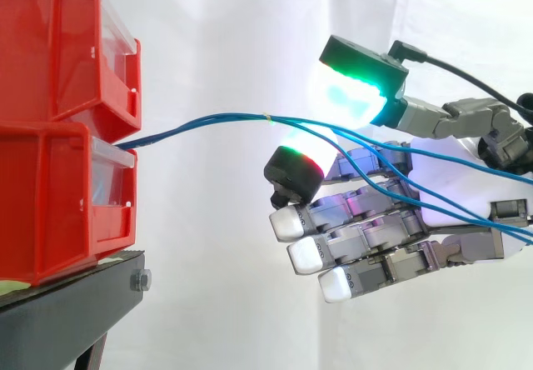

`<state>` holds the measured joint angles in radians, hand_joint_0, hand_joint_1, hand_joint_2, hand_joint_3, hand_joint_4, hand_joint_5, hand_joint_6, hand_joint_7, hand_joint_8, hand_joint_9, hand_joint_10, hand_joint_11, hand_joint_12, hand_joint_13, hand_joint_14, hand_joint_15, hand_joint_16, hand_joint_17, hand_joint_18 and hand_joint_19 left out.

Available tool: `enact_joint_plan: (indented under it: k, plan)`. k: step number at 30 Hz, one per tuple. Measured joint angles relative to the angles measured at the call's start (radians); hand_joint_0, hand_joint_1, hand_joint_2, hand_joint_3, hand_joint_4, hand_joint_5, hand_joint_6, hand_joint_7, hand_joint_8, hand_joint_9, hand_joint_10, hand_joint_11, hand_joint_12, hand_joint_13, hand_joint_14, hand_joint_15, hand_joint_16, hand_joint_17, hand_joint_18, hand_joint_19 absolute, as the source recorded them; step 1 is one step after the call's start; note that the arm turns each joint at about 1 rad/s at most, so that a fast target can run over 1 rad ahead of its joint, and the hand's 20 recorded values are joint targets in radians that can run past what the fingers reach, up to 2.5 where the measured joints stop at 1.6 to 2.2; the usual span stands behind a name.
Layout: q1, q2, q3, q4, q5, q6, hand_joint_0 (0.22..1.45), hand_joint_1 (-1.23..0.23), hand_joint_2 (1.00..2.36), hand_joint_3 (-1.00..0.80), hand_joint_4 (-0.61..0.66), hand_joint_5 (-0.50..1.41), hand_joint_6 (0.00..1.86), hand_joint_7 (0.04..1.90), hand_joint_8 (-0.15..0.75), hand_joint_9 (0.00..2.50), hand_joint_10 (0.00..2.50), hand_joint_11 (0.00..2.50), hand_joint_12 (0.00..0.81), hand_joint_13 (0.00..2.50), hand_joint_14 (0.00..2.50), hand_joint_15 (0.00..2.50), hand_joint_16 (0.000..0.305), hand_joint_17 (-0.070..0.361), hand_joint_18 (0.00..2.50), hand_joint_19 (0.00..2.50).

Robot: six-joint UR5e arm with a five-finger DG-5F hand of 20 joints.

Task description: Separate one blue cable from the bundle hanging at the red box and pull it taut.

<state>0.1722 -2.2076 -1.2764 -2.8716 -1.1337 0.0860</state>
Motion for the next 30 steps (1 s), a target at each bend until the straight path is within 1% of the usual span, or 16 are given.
enact_joint_plan:
  k: [4,5,6,7,10,15,18,21,24,28,30]
  plan:
    - [0.0,0.0,0.0,0.0,0.0,0.0,0.53,-0.63,1.0,-0.5,0.09,-0.16,0.81,1.13,0.24,0.87,0.02,0.6,0.329,0.8,0.02,0.44,0.041,0.092,0.73,0.42]
    - [0.0,0.0,0.0,0.0,0.0,0.0,0.57,-0.56,1.0,-0.5,0.08,-0.16,0.81,1.16,0.232,0.88,0.02,0.6,0.319,0.8,0.02,0.44,0.039,0.088,0.72,0.43]
    - [0.0,0.0,0.0,0.0,0.0,0.0,0.58,-0.56,1.0,-0.5,0.07,-0.16,0.81,1.16,0.231,0.88,0.02,0.6,0.317,0.8,0.02,0.45,0.039,0.087,0.72,0.44]
    - [0.0,0.0,0.0,0.0,0.0,0.001,0.6,-0.54,1.0,-0.5,0.05,-0.16,0.81,1.21,0.23,0.88,0.02,0.6,0.315,0.8,0.02,0.44,0.039,0.087,0.71,0.44]
    - [0.0,0.0,0.0,0.0,0.0,0.001,0.61,-0.54,1.0,-0.5,0.06,-0.17,0.83,1.21,0.227,0.88,0.02,0.61,0.312,0.8,0.02,0.46,0.039,0.089,0.7,0.45]
    - [0.0,0.0,0.0,0.0,0.0,0.001,0.61,-0.6,1.0,-0.46,0.06,-0.17,0.84,1.18,0.227,0.86,0.02,0.63,0.312,0.78,0.02,0.46,0.04,0.09,0.69,0.45]
    - [0.0,0.0,0.0,0.0,0.0,0.001,0.61,-0.7,1.01,-0.43,0.06,-0.19,0.84,1.16,0.226,0.83,0.02,0.62,0.314,0.78,0.02,0.46,0.04,0.091,0.69,0.45]
    - [0.0,0.0,0.0,0.0,0.0,0.001,0.62,-0.77,1.01,-0.43,0.06,-0.19,0.84,1.16,0.225,0.82,0.02,0.62,0.315,0.78,0.02,0.46,0.041,0.092,0.7,0.45]
    - [0.0,0.0,0.0,0.0,0.0,0.002,0.64,-0.82,1.0,-0.49,0.06,-0.19,0.85,1.14,0.221,0.82,0.02,0.61,0.312,0.78,0.02,0.45,0.041,0.092,0.71,0.44]
    - [0.0,0.0,0.0,0.0,0.0,0.004,0.66,-0.85,1.0,-0.5,0.05,-0.2,0.85,1.12,0.215,0.82,0.02,0.62,0.311,0.79,0.02,0.45,0.041,0.092,0.72,0.44]
    - [0.0,0.0,0.0,0.0,0.0,0.005,0.65,-0.86,1.0,-0.5,0.05,-0.2,0.85,1.12,0.207,0.81,0.02,0.62,0.31,0.79,0.02,0.45,0.041,0.092,0.72,0.44]
